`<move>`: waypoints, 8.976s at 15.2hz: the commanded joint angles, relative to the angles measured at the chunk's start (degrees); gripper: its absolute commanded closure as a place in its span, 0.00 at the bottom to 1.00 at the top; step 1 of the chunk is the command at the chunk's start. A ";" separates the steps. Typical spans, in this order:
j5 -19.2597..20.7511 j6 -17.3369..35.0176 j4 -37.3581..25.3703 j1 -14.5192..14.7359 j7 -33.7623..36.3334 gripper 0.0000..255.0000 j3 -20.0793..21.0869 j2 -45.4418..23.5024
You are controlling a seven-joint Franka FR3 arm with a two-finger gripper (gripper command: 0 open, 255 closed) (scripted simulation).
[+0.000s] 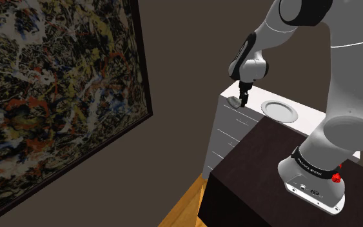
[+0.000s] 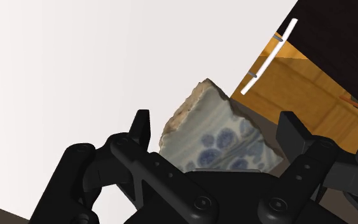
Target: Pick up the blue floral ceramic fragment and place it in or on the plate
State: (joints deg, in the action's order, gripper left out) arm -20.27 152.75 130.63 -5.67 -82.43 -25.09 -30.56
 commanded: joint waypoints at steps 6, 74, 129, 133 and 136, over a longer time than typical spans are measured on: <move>-0.02 0.02 -0.02 -0.02 -0.02 1.00 0.02 -0.04; 0.98 -9.84 0.40 -6.44 -1.85 0.00 -12.95 10.70; -4.39 -10.34 -8.36 -8.87 -4.81 1.00 -4.40 -3.20; -3.46 -11.30 -7.99 -8.19 -4.23 1.00 -5.28 -1.82; -2.00 -12.77 -7.55 -7.19 -3.34 1.00 -6.60 0.24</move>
State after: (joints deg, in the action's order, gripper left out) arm -22.76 140.50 122.96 -13.16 -86.05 -31.25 -30.96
